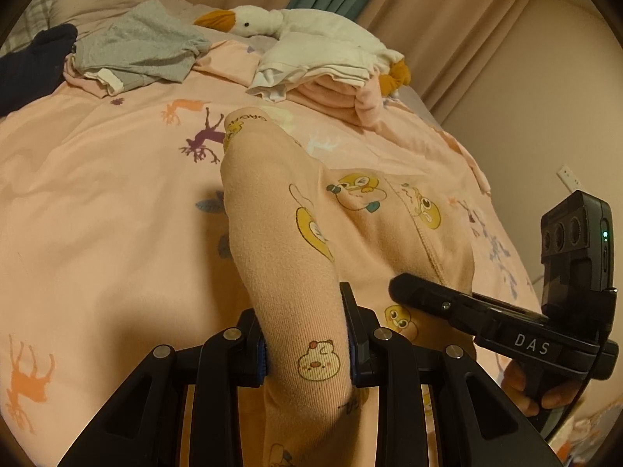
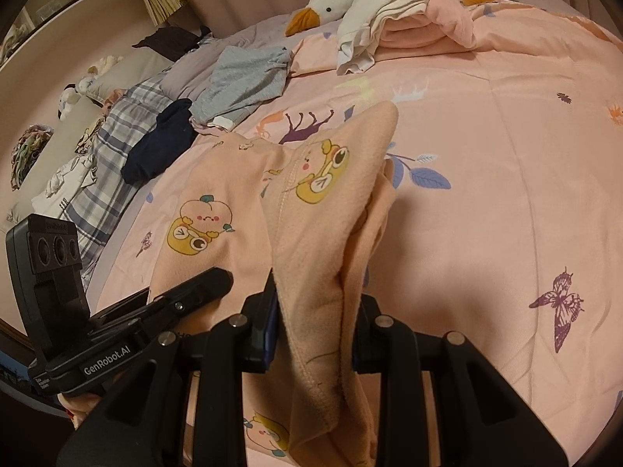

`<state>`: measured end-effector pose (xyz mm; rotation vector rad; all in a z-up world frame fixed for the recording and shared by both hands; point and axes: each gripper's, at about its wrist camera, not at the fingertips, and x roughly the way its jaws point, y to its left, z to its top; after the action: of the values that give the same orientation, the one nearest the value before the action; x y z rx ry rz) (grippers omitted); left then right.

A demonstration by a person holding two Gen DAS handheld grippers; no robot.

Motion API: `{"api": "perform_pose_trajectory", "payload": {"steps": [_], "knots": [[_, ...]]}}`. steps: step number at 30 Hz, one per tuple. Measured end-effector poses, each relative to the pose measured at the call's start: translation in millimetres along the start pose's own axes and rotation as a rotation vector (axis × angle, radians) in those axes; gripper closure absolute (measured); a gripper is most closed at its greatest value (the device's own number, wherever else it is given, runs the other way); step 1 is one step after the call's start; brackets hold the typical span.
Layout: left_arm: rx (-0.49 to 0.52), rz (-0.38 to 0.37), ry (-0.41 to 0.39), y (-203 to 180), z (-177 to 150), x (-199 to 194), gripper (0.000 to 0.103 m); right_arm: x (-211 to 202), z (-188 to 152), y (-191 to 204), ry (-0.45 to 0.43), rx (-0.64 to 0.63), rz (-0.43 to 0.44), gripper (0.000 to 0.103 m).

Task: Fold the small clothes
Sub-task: 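Hold the folded end with both grippers and lay it over the strip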

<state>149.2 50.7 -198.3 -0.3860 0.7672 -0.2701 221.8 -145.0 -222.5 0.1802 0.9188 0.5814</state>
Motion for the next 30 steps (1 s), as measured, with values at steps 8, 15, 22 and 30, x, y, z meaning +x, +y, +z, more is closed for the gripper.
{"api": "perform_pose_trajectory", "payload": {"steps": [8,15,22,30], "knots": [[-0.002,0.003,0.015,0,0,3,0.075,2,-1,1,0.007,0.009,0.000,0.074],[-0.005,0.003,0.037,4,0,10,0.075,8,-4,-2,0.024,0.012,-0.010,0.074],[0.001,0.027,0.070,7,-3,20,0.075,18,-6,-5,0.045,0.013,-0.025,0.074],[-0.023,0.050,0.116,16,-6,36,0.075,34,-9,-11,0.085,0.028,-0.055,0.074]]}}
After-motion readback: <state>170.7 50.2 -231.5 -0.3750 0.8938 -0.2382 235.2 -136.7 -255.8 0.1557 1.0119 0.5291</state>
